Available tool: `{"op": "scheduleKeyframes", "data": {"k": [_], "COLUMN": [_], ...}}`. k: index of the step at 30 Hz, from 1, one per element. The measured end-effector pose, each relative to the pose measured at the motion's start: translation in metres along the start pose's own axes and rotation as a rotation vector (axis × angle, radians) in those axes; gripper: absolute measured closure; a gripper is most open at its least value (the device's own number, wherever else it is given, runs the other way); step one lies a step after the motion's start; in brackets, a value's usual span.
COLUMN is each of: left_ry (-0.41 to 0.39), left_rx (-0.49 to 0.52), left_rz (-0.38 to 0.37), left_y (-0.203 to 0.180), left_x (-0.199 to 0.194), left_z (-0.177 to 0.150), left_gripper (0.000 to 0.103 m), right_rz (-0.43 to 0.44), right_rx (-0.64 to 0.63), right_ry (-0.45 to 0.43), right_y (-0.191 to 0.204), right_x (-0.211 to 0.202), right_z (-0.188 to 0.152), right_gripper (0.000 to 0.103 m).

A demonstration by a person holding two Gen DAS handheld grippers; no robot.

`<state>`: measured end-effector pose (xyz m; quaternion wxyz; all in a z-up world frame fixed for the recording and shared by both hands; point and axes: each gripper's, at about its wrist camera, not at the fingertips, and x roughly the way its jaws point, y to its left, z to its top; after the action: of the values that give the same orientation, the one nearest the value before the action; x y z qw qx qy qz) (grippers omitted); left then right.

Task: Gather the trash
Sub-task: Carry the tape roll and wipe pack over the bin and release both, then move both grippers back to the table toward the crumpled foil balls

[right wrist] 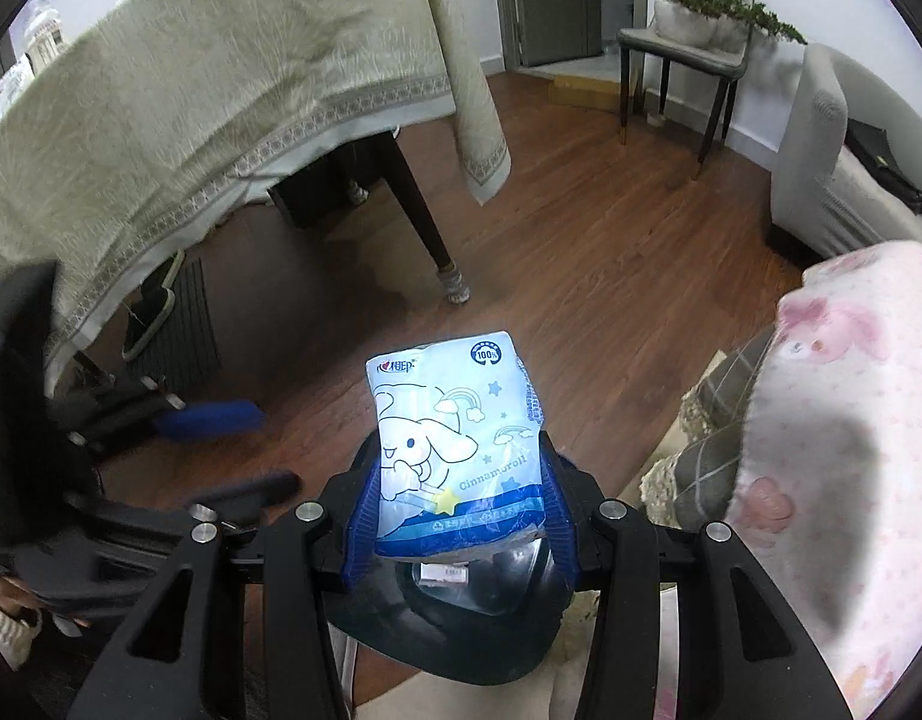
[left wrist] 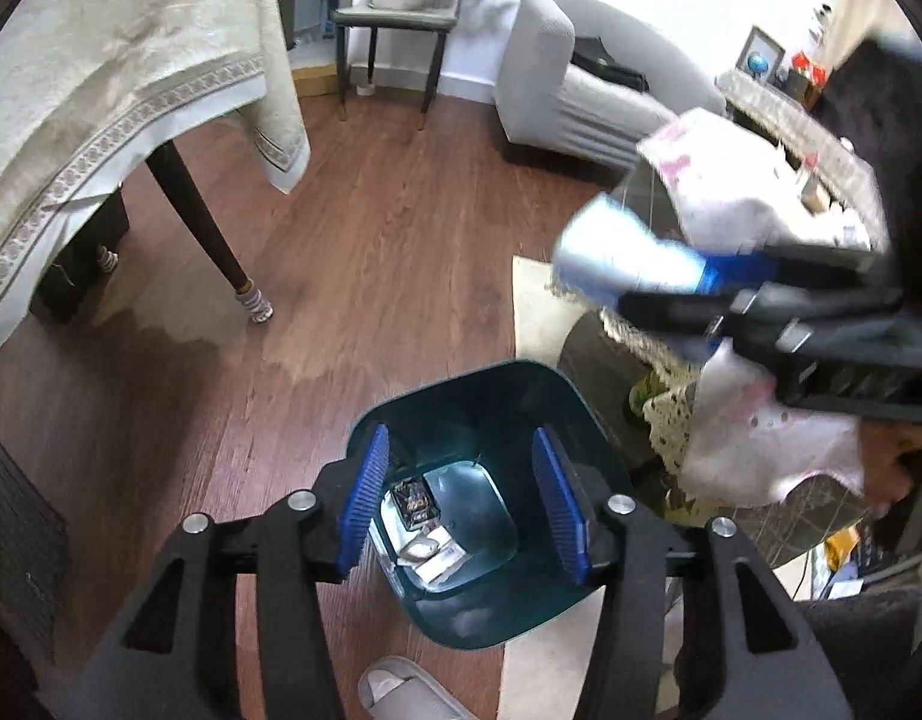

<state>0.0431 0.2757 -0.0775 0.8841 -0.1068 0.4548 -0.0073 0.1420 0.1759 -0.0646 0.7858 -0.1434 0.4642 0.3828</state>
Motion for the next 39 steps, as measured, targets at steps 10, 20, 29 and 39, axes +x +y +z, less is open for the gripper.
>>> {"op": "scheduleKeyframes", "data": {"k": [10,20,29,39], "left_ry": [-0.109,-0.177,-0.253,-0.308], "left_rx": [-0.017,0.0,-0.035,-0.009], "left_rz": [0.027,0.047,0.059,0.074], "left_y": [0.003,-0.006,-0.013,-0.047], "left_x": [-0.032,-0.051,-0.072,-0.086], "left_z": [0.019,0.033,0.053,0.07], "left_gripper": [0.039,0.033,0.029,0.022], "right_rz": [-0.014,-0.064,0.009,0.059], "right_rx": [-0.027,-0.075,-0.035,-0.018], "right_ry": [0.111,0.212,0.134,-0.033], "right_y": [0.006,0.008,-0.004,-0.013], "right_x": [0.034,0.048,0.011,-0.056], "right_z": [-0.019,-0.037,-0.036,-0.021], "right_gripper": [0.054,0.032,0.032,0.032]}}
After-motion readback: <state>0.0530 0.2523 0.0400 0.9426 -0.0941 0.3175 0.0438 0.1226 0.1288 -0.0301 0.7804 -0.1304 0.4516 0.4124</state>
